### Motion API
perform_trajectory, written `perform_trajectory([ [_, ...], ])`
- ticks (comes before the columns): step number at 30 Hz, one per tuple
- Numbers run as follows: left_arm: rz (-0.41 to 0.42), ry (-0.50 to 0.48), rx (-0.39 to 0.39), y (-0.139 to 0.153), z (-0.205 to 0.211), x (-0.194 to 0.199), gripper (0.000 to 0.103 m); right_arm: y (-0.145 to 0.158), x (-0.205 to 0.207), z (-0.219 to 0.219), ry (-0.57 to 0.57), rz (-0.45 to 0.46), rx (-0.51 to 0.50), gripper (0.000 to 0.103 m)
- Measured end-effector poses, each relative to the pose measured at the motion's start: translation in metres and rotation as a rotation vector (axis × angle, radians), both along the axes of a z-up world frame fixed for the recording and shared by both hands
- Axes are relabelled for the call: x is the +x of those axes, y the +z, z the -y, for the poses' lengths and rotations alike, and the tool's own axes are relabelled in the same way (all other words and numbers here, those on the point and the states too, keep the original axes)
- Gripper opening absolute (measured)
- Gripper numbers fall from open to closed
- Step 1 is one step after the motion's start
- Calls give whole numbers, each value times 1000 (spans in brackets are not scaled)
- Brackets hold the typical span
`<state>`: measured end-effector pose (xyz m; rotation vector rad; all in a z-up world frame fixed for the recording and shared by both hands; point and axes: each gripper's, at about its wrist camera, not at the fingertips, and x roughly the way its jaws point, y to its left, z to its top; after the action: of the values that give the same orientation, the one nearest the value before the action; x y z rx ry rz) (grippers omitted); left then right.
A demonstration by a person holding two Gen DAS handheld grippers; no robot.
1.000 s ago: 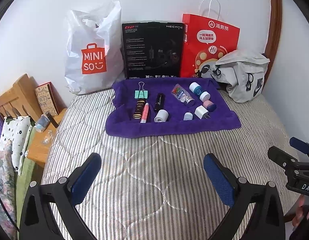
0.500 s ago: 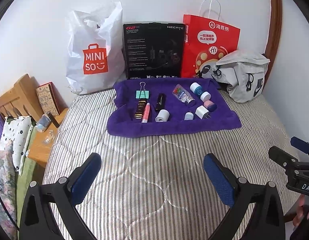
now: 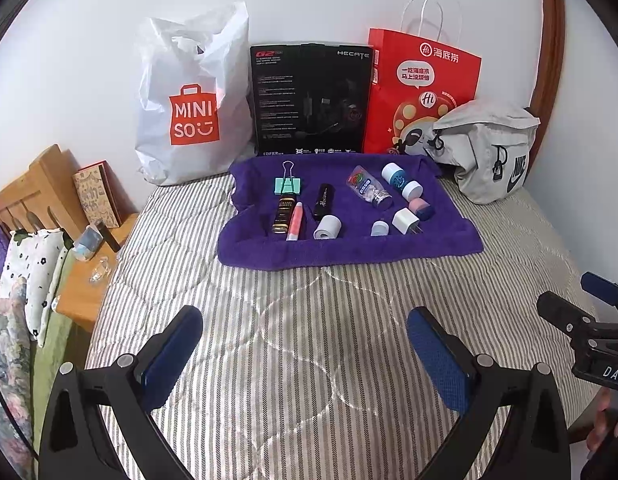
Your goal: Organize rigid objects
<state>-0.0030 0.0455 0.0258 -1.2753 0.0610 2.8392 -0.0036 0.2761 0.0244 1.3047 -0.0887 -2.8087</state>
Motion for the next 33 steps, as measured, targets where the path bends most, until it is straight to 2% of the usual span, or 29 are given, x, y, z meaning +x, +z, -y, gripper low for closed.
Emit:
perform_trajectory([
  [33,14,16,20,-5,7,0,103,1,4,9,18,4,26,103],
])
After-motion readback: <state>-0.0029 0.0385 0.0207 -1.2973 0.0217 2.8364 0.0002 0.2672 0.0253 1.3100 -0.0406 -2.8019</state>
